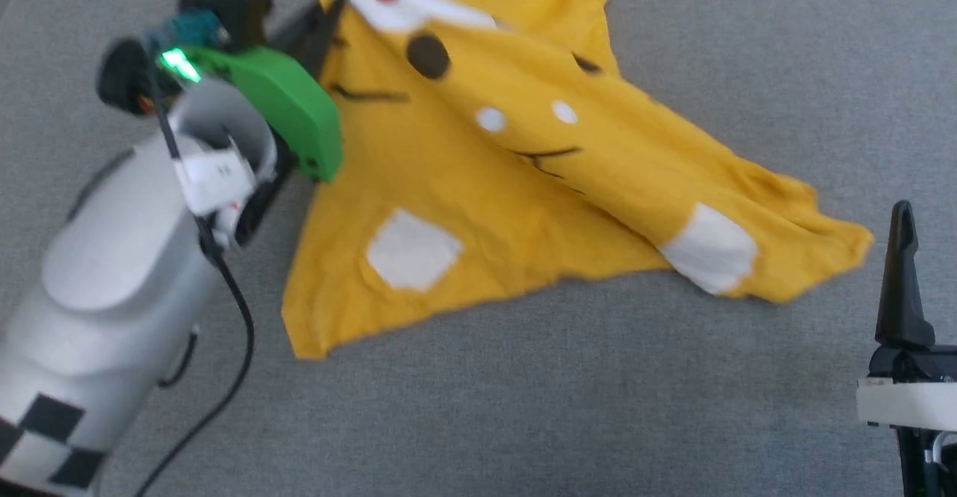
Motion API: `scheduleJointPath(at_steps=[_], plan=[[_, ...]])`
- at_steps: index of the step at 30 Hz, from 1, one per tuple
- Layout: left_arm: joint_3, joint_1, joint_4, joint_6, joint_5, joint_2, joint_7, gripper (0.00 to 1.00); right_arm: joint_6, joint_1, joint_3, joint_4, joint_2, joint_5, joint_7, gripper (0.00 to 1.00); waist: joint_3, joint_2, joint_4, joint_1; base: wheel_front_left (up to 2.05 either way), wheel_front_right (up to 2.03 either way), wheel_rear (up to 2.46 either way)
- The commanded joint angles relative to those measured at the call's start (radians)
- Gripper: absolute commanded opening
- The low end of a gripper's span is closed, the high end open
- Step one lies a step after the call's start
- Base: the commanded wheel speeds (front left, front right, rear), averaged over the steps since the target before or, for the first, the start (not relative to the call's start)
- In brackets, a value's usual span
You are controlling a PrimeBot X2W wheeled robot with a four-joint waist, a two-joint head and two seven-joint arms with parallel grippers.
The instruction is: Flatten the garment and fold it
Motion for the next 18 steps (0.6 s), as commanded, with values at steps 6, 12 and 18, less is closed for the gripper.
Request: scheduleJointPath(at_steps=[6, 12, 18], plan=[[0.014, -0.064, 0.216, -0.007, 0.026, -0.04, -0.098, 0.0, -0.001, -0.047, 0.027, -0.016, 0.0, -0.018, 0.012, 1.0, 0.083, 0.0, -0.026, 0.0, 0.0, 0.0, 0.0], [0.025, -0.072, 0.415, -0.037, 0.015, -0.116, -0.241, 1.0, -0.001, -0.067, 0.021, -0.013, 0.0, -0.024, 0.013, 1.0, 0.107, 0.0, -0.035, 0.0, 0.0, 0.0, 0.0], [0.039, -0.1, 0.444, -0.066, 0.021, -0.161, -0.36, 1.0, -0.001, -0.066, 0.016, -0.002, 0.0, -0.033, 0.016, 1.0, 0.061, 0.0, -0.004, 0.0, 0.0, 0.0, 0.0]])
